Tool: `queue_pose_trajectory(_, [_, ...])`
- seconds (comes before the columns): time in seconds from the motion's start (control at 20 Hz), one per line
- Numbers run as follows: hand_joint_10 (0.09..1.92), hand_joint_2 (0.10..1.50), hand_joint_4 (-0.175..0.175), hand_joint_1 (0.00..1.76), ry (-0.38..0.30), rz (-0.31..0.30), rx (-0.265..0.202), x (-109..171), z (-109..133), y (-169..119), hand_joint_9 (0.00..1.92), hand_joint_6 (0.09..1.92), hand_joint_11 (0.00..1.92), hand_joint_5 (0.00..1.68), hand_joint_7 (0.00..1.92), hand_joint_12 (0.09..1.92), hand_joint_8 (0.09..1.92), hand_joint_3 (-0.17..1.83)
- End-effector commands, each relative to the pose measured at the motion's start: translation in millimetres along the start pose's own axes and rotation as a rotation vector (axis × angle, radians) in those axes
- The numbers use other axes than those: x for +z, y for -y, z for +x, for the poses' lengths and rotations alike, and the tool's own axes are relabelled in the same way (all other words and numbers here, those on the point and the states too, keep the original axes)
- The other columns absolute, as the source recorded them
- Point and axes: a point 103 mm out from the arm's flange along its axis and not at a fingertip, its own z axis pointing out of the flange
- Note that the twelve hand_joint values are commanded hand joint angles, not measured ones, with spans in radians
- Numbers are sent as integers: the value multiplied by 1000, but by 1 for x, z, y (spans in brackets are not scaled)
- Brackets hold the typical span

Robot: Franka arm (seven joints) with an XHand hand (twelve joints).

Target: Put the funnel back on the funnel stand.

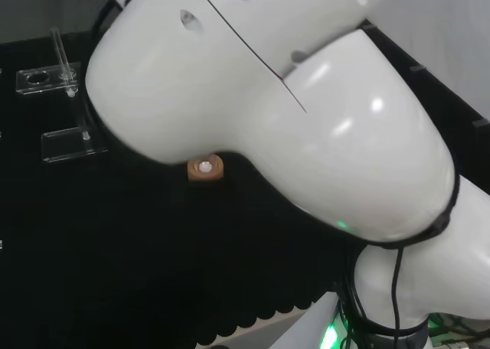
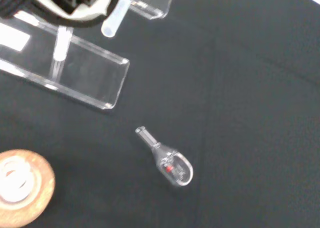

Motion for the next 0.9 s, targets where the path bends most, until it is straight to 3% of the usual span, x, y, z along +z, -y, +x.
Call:
queue_pose_trajectory(0.05, [454, 680, -21, 883, -15, -6, -21, -13, -22, -47, 870, 638, 550, 606, 469, 1304, 628, 614])
queue_pose_trajectory(0.4, [453, 680, -22, 882, -30, 0, -30, -9, -30, -72, 872, 641, 552, 605, 470, 1301, 630, 615])
queue_pose_trajectory(0.9, [452, 680, -22, 882, -18, 3, -63, -9, -17, -92, 875, 643, 557, 604, 479, 1298, 633, 616])
